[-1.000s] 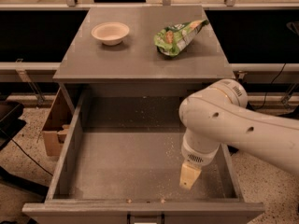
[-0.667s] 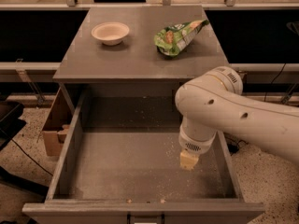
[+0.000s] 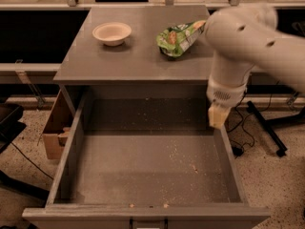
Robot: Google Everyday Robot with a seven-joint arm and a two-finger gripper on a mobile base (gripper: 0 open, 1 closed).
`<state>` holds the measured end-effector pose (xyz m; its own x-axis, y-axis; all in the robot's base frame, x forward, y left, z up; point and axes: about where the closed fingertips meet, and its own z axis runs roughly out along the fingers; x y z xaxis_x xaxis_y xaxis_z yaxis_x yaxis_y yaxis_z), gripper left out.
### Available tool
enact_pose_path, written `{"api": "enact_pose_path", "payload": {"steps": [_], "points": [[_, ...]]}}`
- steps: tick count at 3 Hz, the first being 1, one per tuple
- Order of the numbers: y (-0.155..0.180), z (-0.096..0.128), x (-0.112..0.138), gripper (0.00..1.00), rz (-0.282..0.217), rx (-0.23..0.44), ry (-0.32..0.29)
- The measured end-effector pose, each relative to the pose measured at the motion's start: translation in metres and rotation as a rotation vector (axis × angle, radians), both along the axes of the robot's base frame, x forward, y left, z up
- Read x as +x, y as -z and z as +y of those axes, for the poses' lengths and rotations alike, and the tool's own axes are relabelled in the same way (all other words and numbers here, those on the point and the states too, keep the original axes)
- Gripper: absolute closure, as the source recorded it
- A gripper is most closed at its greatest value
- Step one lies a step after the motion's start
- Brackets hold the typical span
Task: Open top drawer
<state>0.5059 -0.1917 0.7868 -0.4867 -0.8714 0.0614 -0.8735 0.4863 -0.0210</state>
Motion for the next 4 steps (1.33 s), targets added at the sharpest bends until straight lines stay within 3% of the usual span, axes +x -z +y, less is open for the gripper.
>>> {"api": "enact_pose_path", "payload": {"steps": [1,2,4], "points": [[-0.078,-0.031,0.008,1.0,-0.049,-0.03,0.151],[-0.161,-0.056,-0.02,0.98,-0.211,-0.023,0.361],[-0.161,-0.051,-0.007,0.51,-0.25,-0.001,0.353]]}}
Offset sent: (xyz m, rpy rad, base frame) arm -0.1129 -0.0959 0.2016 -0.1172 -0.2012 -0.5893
